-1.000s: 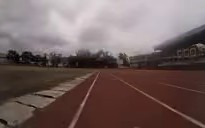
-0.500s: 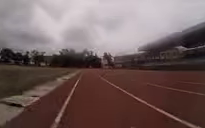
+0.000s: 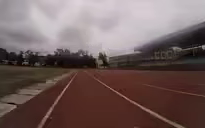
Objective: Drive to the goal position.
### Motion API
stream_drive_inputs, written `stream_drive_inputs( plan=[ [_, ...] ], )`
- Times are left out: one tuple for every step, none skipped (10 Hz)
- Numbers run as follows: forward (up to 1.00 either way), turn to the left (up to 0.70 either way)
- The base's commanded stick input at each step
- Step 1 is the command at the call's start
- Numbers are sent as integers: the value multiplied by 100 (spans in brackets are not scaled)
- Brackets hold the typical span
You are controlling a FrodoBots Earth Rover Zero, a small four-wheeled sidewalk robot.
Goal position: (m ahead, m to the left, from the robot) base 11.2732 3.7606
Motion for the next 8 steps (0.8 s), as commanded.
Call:
stream_drive_inputs(
  plan=[
    [100,0],
    [100,19],
    [100,40],
    [100,36],
    [100,32],
    [100,29],
    [100,0],
    [100,0]
  ],
)
